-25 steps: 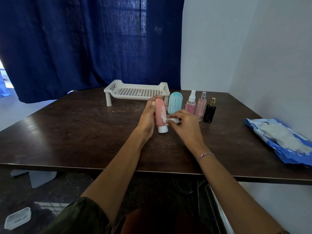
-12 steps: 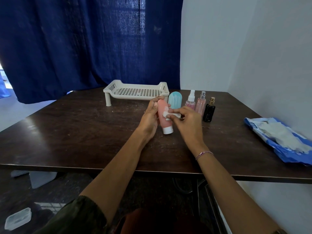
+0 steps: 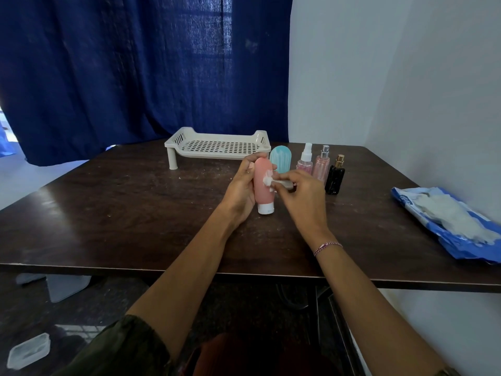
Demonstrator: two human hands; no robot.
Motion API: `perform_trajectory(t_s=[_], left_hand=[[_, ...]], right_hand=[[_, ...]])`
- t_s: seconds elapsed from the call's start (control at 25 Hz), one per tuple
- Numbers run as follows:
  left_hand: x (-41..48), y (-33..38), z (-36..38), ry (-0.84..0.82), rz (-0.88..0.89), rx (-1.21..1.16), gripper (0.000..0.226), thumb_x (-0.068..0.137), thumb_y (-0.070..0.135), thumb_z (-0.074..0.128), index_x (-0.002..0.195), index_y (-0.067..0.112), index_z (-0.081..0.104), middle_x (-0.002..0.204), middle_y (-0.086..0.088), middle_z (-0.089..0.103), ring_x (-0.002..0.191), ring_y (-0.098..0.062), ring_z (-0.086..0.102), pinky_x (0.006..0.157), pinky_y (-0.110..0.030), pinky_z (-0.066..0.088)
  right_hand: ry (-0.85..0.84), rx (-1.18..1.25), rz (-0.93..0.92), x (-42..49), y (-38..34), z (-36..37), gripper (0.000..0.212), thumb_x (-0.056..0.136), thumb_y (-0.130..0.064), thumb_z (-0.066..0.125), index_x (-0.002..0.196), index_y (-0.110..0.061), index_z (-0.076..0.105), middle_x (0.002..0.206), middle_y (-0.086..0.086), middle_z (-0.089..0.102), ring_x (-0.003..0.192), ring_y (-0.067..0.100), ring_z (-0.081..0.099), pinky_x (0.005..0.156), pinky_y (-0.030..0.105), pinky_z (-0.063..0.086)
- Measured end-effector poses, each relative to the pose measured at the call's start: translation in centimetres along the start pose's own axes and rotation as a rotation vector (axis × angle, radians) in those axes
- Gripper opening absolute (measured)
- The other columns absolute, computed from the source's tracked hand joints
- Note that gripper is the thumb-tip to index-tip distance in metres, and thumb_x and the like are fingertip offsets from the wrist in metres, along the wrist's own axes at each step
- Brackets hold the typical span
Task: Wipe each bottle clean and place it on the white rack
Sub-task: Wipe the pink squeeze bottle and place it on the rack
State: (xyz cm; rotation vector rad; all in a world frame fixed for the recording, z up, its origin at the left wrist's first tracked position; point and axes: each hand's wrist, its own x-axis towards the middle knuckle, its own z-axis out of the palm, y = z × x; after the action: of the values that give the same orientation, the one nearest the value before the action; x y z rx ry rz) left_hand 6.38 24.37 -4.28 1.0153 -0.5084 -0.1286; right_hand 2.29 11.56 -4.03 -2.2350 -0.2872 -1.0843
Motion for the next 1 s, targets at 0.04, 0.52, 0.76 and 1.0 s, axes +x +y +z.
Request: perform_trajectory(t_s=[0.04,0.52,0.76,1.0], left_hand=[[-0.1,0.0,0.1,-0.011,0.002,-0.011,0.03,0.104,0.019,0.022,0.119,0.019,0.048,0.127,-0.02,0.047,0.097,-0.016,0.06,0.075,-0.027,0.055],[-0.2,0.2,0.4,-0.043,0.025,-0.009,0.03,0.103,0.015,0.022,0.113,0.018,0.05,0.129,-0.013,0.048,0.1,-0.016,0.058,0.082,-0.029,0.054],[-0.1,-0.1,0.4,-0.079,0.035,-0.008,0.03,0.102,0.012,0.024,0.117,0.016,0.049,0.128,-0.012,0.05,0.105,-0.018,0.055,0.091,-0.032,0.048],[-0.4,0.2,0.6,-0.053,0.021,0.015,0.031,0.103,0.014,0.021,0.111,0.018,0.051,0.121,-0.008,0.055,0.104,-0.016,0.057,0.087,-0.032,0.052]], right_hand=[[0.014,0.02,-0.013,0.0,-0.2,0.1,0.022,0.077,-0.016,0.073,0.098,-0.007,0.071,0.097,0.005,0.069,0.087,0.004,0.057,0.08,0.011,0.045],[-0.004,-0.026,0.041,-0.3,0.1,-0.3,0.025,0.079,-0.027,0.071,0.098,-0.012,0.07,0.097,0.003,0.069,0.087,0.012,0.062,0.075,0.03,0.055],[0.05,-0.005,-0.108,-0.2,-0.7,-0.1,0.016,0.081,-0.025,0.069,0.092,-0.015,0.064,0.095,-0.002,0.064,0.093,0.009,0.054,0.08,0.016,0.042],[0.024,0.059,0.071,0.0,0.8,0.2,0.019,0.077,-0.027,0.073,0.087,-0.012,0.069,0.091,-0.001,0.062,0.085,0.006,0.053,0.071,0.016,0.047]])
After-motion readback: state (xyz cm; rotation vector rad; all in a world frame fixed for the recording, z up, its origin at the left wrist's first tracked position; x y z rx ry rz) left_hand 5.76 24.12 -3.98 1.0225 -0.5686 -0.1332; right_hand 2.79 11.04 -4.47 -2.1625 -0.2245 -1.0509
